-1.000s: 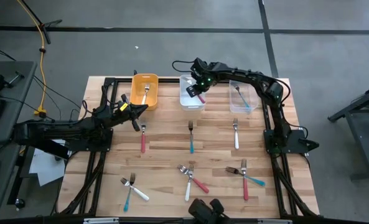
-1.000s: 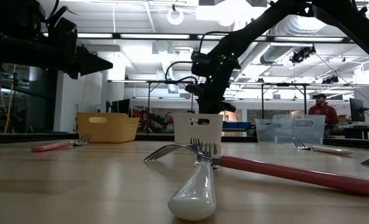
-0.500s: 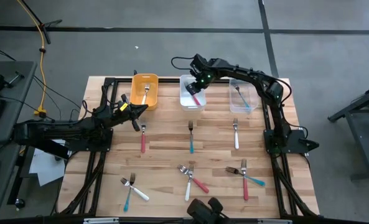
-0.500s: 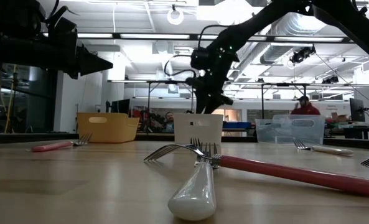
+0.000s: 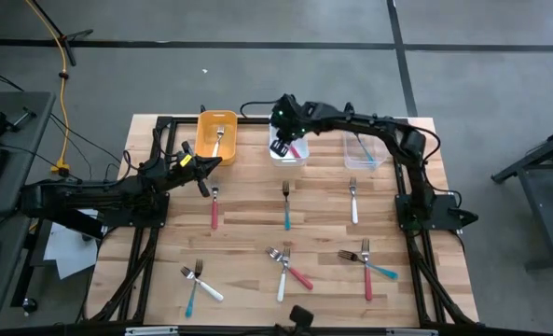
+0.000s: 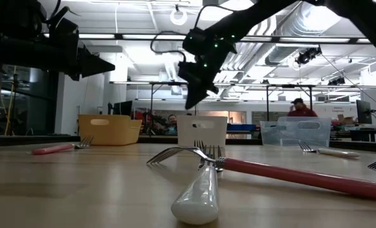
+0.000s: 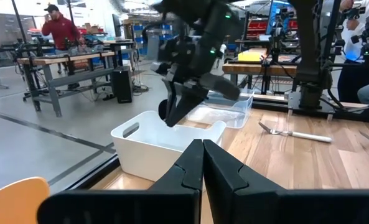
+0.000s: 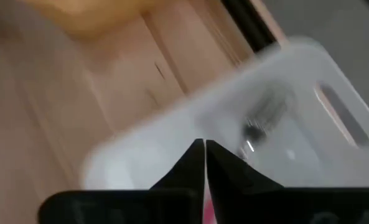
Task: Sort silverware by color (type)
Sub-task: Put the bottom right blue fork into the transparent bin
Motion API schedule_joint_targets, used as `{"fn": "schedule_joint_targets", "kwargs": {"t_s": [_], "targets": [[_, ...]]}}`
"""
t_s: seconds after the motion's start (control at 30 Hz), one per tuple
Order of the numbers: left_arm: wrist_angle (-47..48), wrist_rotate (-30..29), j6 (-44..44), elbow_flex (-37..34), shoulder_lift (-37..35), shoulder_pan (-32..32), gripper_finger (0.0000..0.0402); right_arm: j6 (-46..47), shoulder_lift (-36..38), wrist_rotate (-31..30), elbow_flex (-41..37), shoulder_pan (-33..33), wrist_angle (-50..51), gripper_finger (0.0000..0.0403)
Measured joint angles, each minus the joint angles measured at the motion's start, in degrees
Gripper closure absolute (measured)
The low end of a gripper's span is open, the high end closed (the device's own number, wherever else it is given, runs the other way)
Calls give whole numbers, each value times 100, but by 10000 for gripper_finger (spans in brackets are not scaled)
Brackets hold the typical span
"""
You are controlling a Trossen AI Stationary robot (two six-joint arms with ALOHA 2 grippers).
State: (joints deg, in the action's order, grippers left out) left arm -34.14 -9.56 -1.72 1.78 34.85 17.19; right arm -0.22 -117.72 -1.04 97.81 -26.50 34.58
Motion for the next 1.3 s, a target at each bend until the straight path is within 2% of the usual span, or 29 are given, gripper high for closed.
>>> {"fn": "schedule_joint_targets", "kwargs": {"t_s": [0.2, 0.37, 0.57, 0.77, 0.87, 1.03, 1.17, 1.3], "targets": [[45, 4, -2, 0, 0, 2, 401, 73, 877, -4, -1598, 237, -1854, 400], [49, 196, -90, 0, 0, 2, 401, 179, 1920, -105, -2937, 661, -2823, 401], [47, 784, -154, 0, 0, 2, 401, 329, 3088, -1069, -3955, 1552, -2940, 402], [47, 1496, -209, 0, 0, 0, 401, 697, 3976, -1529, -4620, 2459, -2938, 402], [47, 1607, -358, 0, 0, 0, 401, 790, 4229, -1723, -4987, 2809, -3276, 402], [44, 1650, -642, 0, 0, 0, 401, 775, 4329, -1806, -5826, 3147, -4587, 403], [38, 1650, -649, 0, 0, 0, 401, 791, 4327, -1814, -6173, 3295, -4714, 403], [-8, 1650, -808, 27, 0, 11, 401, 851, 4327, -1803, -6158, 3341, -4598, 403]]}}
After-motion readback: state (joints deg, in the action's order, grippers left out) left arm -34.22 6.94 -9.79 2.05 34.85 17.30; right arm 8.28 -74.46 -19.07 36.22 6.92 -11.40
